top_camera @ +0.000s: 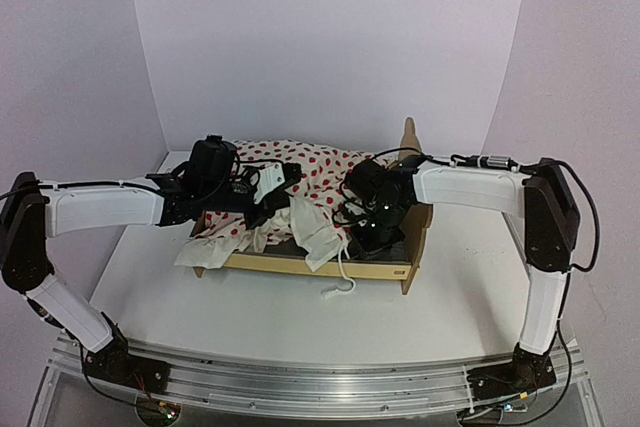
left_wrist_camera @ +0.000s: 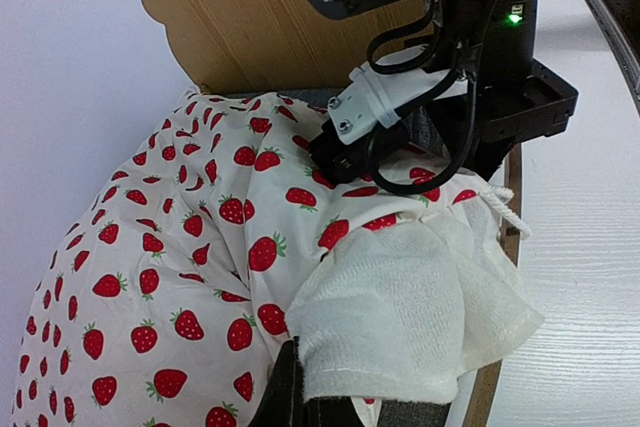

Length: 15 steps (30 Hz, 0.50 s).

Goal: Set up the pet bed

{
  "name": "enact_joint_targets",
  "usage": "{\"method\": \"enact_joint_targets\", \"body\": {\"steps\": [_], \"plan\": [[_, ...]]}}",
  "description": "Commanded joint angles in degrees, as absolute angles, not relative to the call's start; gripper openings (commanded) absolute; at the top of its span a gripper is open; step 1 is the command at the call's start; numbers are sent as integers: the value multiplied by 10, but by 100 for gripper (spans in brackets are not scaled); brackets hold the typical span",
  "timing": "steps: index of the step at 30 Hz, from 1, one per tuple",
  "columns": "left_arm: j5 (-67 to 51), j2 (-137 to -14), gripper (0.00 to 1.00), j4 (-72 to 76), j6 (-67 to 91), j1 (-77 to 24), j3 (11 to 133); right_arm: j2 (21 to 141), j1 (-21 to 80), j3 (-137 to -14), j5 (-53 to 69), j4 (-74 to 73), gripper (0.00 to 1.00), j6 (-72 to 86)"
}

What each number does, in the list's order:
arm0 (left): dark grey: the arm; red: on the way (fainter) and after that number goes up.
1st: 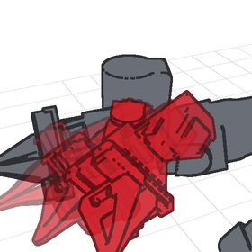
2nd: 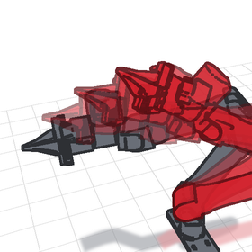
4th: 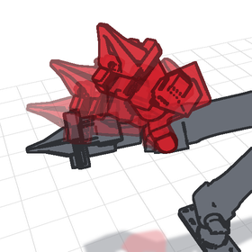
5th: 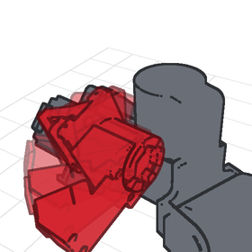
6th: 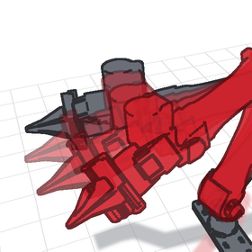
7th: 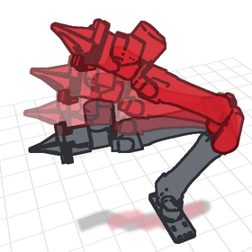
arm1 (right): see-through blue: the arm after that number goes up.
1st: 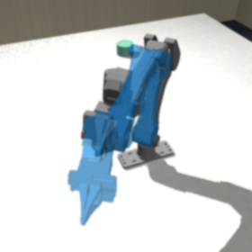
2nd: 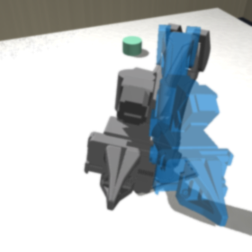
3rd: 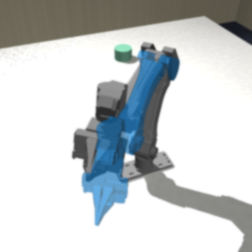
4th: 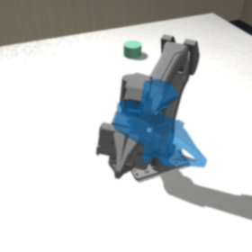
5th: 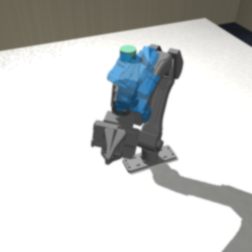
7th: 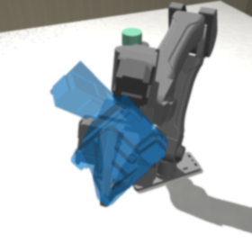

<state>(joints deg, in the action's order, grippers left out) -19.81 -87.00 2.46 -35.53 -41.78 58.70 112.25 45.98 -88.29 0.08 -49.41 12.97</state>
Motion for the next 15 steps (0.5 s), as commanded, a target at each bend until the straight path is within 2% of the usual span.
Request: {"method": "enact_joint_targets", "body": {"steps": [1, 7, 11, 15], "plan": [[-196, -853, 0, 30, -359, -413, 580, 1146, 449, -917, 37, -523, 0, 147], [-207, -851, 1, 25, -368, -413, 572, 1162, 438, -884, 156, -537, 1, 111], [-221, -847, 13, 8, -382, -414, 570, 1183, 434, -840, 269, -544, 1, 106], [-235, -845, 27, 4, -396, -413, 570, 1212, 434, -847, 212, -565, 3, 105]]}}
